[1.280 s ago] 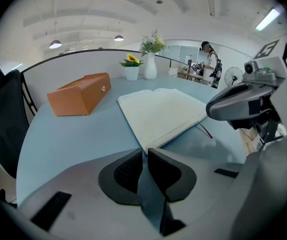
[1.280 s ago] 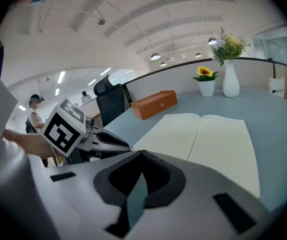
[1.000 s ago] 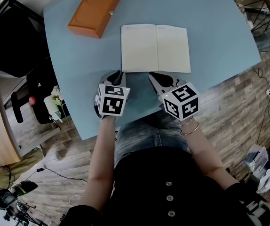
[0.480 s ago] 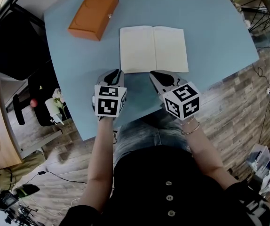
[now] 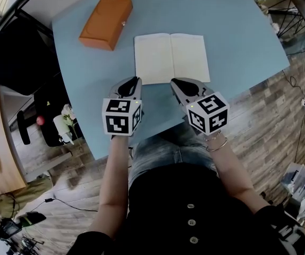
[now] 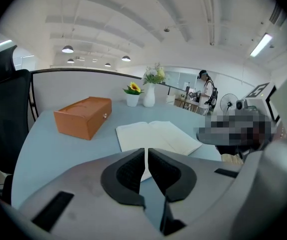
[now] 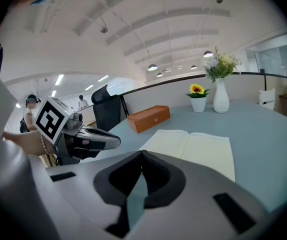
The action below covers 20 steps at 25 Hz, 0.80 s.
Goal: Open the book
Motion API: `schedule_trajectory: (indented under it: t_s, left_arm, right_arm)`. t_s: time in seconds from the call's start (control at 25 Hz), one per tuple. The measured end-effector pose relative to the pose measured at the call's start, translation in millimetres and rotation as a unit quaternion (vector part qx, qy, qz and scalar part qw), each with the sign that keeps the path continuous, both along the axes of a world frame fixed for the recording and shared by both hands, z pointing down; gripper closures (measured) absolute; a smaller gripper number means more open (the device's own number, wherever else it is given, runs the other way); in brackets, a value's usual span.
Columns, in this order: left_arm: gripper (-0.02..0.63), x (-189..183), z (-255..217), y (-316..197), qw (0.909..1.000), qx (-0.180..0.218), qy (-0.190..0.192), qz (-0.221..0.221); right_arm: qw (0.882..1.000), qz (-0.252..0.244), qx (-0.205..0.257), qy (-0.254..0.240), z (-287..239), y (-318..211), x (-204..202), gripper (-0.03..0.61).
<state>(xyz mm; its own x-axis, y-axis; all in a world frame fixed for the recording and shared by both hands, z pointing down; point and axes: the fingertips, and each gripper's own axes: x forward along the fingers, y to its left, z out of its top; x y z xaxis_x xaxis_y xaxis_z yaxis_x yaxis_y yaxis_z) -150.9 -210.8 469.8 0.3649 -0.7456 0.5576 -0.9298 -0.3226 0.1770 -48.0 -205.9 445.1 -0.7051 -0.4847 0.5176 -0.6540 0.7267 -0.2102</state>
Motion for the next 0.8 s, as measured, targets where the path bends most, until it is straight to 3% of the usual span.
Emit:
schedule_trajectory:
  t_s: [0.48, 0.8]
  left_arm:
    - [0.595, 29, -20, -3, 0.9984, 0.024, 0.014, 0.05]
    - [0.598, 53, -59, 0, 0.9935, 0.077, 0.037, 0.075]
  right_arm:
    - [0.999, 0.02, 0.045, -0.007, -34, -7, 15, 0.577]
    - [0.997, 0.023, 0.066, -0.028, -58, -6, 21, 0.577]
